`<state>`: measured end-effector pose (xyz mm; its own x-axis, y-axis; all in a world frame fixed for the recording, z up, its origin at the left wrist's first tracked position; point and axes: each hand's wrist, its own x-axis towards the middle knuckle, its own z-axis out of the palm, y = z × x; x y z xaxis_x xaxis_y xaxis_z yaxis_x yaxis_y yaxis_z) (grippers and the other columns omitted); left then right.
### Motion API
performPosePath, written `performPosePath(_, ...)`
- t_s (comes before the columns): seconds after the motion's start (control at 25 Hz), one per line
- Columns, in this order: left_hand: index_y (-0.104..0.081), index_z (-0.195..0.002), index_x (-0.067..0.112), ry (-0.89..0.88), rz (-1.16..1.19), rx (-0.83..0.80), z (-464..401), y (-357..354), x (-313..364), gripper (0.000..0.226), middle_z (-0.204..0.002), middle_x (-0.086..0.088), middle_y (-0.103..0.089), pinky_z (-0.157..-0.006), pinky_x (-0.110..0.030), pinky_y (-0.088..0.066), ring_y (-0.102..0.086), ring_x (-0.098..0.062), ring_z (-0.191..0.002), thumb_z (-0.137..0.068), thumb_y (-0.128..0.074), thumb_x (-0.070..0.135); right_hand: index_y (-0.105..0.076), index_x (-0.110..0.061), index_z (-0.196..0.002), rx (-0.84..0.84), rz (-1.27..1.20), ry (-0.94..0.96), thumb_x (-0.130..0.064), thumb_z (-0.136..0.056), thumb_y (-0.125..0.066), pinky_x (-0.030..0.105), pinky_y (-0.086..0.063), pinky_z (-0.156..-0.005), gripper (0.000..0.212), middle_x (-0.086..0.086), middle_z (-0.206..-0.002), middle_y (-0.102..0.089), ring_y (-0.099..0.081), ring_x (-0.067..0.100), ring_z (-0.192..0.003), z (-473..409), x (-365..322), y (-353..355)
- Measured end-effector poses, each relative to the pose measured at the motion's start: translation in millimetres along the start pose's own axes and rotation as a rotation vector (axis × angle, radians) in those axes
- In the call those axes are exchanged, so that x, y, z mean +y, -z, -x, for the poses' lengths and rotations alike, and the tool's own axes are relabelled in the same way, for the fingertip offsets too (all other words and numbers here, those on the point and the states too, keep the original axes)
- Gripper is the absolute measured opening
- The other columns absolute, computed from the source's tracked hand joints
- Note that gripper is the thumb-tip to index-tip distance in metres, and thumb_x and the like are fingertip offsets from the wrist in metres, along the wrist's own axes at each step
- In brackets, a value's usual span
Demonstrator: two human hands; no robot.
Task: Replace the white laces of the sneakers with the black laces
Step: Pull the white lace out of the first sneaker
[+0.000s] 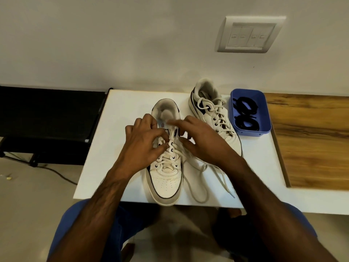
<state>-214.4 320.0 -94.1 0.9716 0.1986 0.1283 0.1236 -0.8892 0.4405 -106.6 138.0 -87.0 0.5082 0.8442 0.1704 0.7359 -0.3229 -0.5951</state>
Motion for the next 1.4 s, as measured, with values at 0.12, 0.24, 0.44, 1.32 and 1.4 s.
performPosePath(0.12, -0.066, -0.084, 0.027, 0.014, 0.196, -0.014, -0.4, 2.7, 1.7, 0.015, -0.101, 0.01, -0.041, -0.088, -0.04, -0.039, -0.05, -0.009, -0.097, -0.079, -0.08, 0.03, -0.056, -0.025, -0.123, -0.001, 0.021, 0.009, -0.015, -0.093, -0.066, 0.044, -0.05, -0.081, 0.034, -0.006, -0.102, -0.056, -0.054, 0.015, -0.093, -2.9, 7.1, -4.7)
performPosePath(0.24, -0.058, -0.072, 0.021, 0.076, 0.338, -0.005, -0.3, 8.4, -4.3, 0.021, -0.096, 0.009, -0.048, -0.082, -0.041, -0.051, -0.058, -0.008, -0.09, -0.07, -0.07, 0.037, -0.056, -0.026, -0.112, 0.019, -0.05, 0.004, -0.01, -0.092, -0.065, 0.042, -0.049, -0.082, 0.027, -0.01, -0.098, -0.06, -0.055, 0.012, -0.09, -3.1, 13.1, -2.1)
performPosePath(0.44, -0.057, -0.092, 0.028, 0.048, 0.185, -0.001, 1.8, 10.3, -11.0, 0.024, -0.104, 0.014, -0.046, -0.089, -0.043, -0.043, -0.054, -0.005, -0.089, -0.073, -0.066, 0.04, -0.054, -0.031, -0.109, 0.019, -0.067, -0.031, -0.009, -0.092, -0.061, 0.044, -0.049, -0.081, 0.029, -0.013, -0.097, -0.059, -0.055, 0.011, -0.09, -3.2, 16.8, -4.3)
performPosePath(1.32, -0.071, -0.092, 0.035, -0.193, -0.032, 0.028, 0.7, -3.2, -2.1, 0.009, -0.142, 0.008, -0.051, -0.1, -0.045, -0.022, -0.038, -0.022, -0.134, -0.085, -0.068, 0.04, -0.05, -0.036, -0.108, -0.003, -0.051, -0.091, -0.008, -0.09, -0.056, 0.049, -0.048, -0.085, 0.034, -0.012, -0.1, -0.059, -0.056, 0.015, -0.097, -3.3, 15.1, -3.9)
performPosePath(1.4, -0.07, -0.089, 0.031, -0.138, 0.015, 0.136, -1.5, -1.8, -4.5, 0.002, -0.134, 0.01, -0.056, -0.097, -0.04, -0.021, -0.041, -0.018, -0.129, -0.088, -0.071, 0.031, -0.051, -0.036, -0.108, -0.003, -0.046, -0.102, -0.007, -0.09, -0.057, 0.048, -0.047, -0.088, 0.035, -0.014, -0.101, -0.059, -0.055, 0.014, -0.099, -2.9, 14.0, -2.7)
